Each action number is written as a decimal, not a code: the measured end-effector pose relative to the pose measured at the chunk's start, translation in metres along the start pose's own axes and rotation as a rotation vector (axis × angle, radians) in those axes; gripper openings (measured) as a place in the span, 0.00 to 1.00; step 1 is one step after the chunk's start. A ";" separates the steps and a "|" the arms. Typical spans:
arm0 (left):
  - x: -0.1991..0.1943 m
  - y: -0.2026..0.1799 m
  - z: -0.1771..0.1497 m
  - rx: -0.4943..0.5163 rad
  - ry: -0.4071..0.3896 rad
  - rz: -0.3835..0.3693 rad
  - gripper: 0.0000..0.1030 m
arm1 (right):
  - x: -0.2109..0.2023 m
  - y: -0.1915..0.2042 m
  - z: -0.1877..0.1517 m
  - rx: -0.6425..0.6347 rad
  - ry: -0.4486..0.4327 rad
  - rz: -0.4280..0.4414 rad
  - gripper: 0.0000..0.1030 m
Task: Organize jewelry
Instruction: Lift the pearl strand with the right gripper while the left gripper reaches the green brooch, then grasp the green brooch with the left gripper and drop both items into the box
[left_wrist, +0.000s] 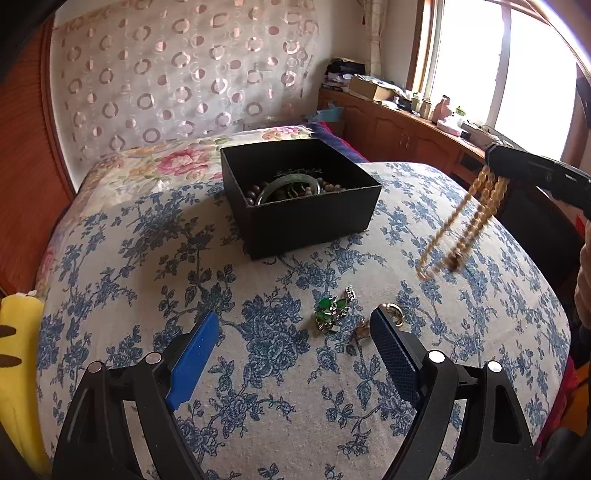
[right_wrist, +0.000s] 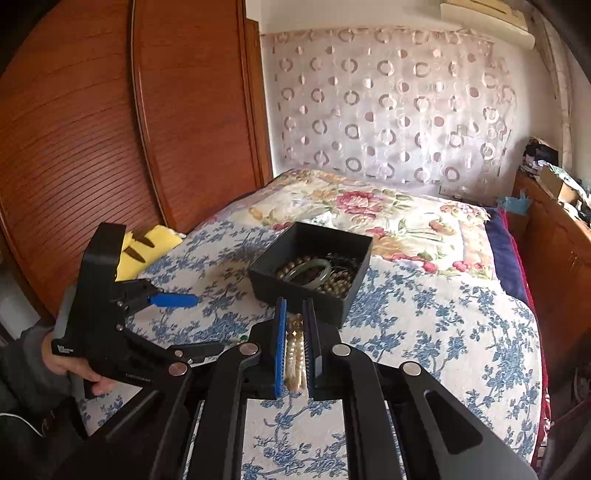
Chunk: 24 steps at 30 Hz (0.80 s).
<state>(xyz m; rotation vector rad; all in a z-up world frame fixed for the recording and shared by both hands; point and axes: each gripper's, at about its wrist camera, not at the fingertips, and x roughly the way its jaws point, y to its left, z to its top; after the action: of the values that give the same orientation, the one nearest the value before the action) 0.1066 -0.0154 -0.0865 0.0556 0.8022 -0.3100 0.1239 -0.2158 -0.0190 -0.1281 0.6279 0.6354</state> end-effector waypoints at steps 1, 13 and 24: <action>0.001 -0.001 0.001 0.004 0.002 -0.002 0.78 | 0.000 -0.002 0.000 0.003 -0.001 -0.003 0.10; 0.028 -0.009 0.010 0.013 0.073 -0.032 0.35 | 0.020 -0.016 -0.019 0.029 0.044 -0.016 0.10; 0.036 -0.009 0.012 -0.003 0.086 -0.061 0.11 | 0.029 -0.021 -0.023 0.033 0.051 -0.009 0.10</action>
<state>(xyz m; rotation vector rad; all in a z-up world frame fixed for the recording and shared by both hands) 0.1360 -0.0352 -0.1033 0.0420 0.8904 -0.3664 0.1424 -0.2247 -0.0559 -0.1168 0.6864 0.6148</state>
